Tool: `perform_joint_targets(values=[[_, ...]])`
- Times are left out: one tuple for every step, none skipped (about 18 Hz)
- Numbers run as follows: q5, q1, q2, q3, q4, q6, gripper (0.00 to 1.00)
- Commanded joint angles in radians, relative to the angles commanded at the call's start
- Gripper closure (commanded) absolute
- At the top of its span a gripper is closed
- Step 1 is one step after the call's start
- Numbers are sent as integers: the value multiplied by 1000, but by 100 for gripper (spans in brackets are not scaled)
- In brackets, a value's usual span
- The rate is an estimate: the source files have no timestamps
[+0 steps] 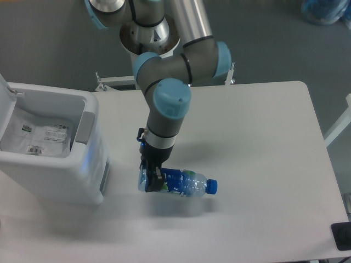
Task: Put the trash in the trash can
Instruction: 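Lift the gripped bottle up off the table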
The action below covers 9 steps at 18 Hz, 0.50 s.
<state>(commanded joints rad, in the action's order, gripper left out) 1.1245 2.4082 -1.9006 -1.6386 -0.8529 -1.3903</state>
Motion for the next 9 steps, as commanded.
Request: perform_joint_targets(values=[[-24, 5, -3, 38, 0, 45, 29], [-57, 9, -8, 74, 0, 97, 28], [-95, 17, -9, 103, 0, 155, 28], [-133, 25, -11, 130, 0, 206, 28], [-164, 26, -11, 154, 0, 247, 28], [-187, 31, -11, 172, -2, 292, 28], [-206, 32, -11, 183, -2, 328, 28], [-222, 32, -6, 194, 0, 361, 28], [-224, 31, -2, 200, 0, 376, 28]])
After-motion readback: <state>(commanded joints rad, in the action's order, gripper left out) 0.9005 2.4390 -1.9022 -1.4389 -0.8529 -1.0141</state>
